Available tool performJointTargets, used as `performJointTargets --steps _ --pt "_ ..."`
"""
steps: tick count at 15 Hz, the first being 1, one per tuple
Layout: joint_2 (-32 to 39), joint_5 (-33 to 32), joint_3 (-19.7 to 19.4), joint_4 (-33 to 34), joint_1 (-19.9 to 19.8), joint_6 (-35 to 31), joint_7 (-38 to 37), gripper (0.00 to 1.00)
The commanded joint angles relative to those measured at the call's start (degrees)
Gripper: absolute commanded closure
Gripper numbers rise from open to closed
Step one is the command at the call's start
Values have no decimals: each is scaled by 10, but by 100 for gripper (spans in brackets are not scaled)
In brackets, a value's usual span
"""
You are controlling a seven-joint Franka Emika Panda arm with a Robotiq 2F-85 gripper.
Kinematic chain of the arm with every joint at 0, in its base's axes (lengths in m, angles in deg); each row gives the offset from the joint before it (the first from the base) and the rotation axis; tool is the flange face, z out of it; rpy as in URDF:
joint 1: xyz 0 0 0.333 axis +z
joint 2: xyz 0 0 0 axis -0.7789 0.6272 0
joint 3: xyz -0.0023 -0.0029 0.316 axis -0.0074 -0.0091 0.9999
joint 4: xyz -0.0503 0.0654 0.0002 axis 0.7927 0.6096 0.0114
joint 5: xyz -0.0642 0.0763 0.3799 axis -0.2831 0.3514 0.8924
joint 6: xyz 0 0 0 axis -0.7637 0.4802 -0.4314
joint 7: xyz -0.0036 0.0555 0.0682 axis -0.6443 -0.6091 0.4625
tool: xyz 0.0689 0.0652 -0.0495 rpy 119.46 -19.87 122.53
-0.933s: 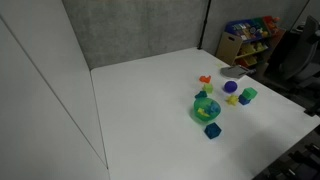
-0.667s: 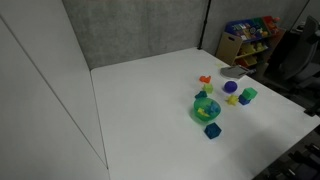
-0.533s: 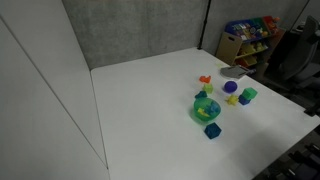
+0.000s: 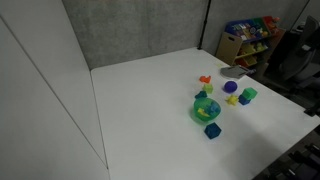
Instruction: Put the blue block on the green block
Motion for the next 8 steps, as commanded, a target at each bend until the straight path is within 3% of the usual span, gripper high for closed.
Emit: performJointTargets --steps 1,8 --pt "52 11 16 8 9 -8 -17 0" --pt "167 61 35 8 34 -62 -25 0"
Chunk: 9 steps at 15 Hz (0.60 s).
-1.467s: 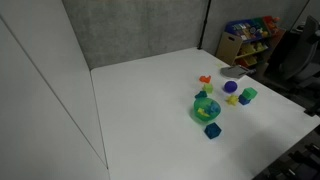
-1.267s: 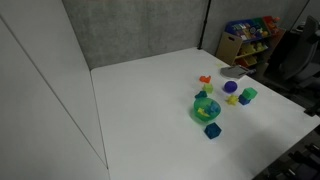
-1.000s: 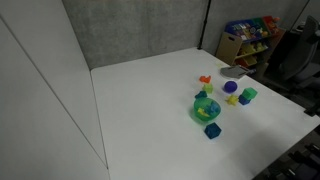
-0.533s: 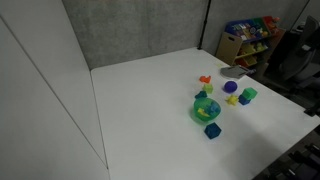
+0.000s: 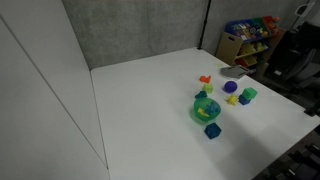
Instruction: Put the blue block on the green block
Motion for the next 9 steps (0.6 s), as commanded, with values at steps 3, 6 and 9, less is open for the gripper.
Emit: performJointTargets --steps 3,6,9 --pt "104 55 19 11 23 -66 -10 0" --pt "168 68 38 18 34 -113 -14 0" --pt "231 68 56 29 41 -158 -18 0"
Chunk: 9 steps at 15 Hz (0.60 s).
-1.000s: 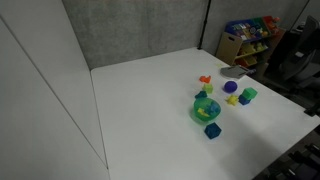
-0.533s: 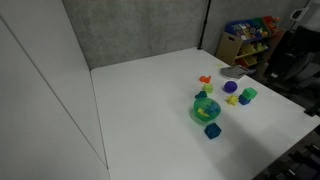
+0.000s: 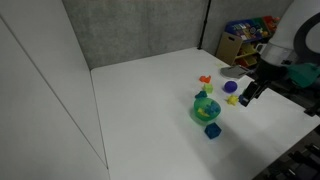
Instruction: Put the blue block on the green block
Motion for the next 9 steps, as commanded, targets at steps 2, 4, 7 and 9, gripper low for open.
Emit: performJointTargets --steps 2,4,7,9 --pt "101 1 25 36 8 -62 -22 0" --pt "142 -6 33 49 10 -94 -34 0" --pt "198 -21 36 71 15 -134 -60 0" --pt "234 -34 31 88 23 -153 -85 0"
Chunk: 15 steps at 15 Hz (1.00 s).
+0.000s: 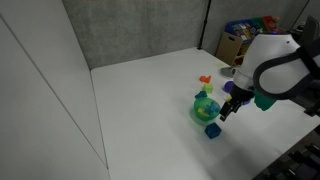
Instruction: Put the blue block on the green block
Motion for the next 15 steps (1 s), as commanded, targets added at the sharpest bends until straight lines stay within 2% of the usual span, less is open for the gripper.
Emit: performJointTargets --steps 1,8,15 --pt "70 -38 -10 46 16 -30 -64 0" --pt "175 -87 -57 107 71 -60 -163 0" --pt "268 -84 -74 163 97 -80 -171 0"
